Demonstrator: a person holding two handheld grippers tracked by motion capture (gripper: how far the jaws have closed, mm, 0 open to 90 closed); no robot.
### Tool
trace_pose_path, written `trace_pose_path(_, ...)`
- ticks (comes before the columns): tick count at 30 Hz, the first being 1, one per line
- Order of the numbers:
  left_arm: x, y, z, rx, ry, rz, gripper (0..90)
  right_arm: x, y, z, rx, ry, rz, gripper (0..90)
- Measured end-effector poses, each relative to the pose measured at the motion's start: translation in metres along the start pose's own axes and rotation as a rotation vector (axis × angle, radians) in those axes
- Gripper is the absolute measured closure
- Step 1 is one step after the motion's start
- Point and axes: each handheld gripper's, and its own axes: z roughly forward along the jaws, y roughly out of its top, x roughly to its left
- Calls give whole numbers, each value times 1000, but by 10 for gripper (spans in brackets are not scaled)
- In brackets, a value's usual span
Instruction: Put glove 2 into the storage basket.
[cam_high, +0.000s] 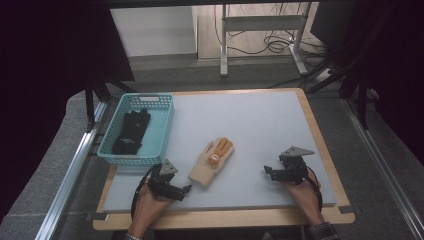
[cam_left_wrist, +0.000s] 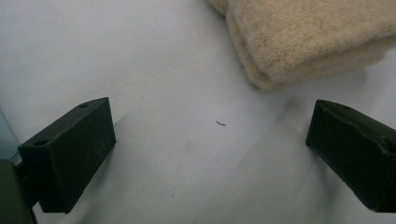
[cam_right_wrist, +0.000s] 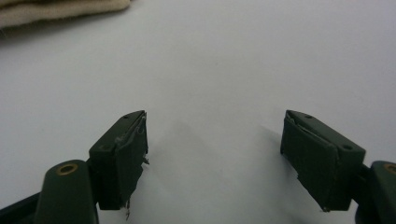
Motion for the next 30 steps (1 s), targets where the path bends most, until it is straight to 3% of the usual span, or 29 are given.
trace_pose_path(4,0,0,0,1,0,0,15,1,0,1,9,-1,-4,203)
trace_pose_path(8,0,0,0,2,0,0,15,5,0,3,23,-49,-29,144)
trace_pose_path(10,0,0,0,2,0,-1,15,3,0,3,23,-45,-9,144)
trace_pose_path(21,-1,2,-2,6,-6,-31,21,4,-1,3,23,-56,-16,142)
trace_pose_path(30,-8,23,-15,-12,-45,-43,12,4,-1,3,23,-55,-15,142)
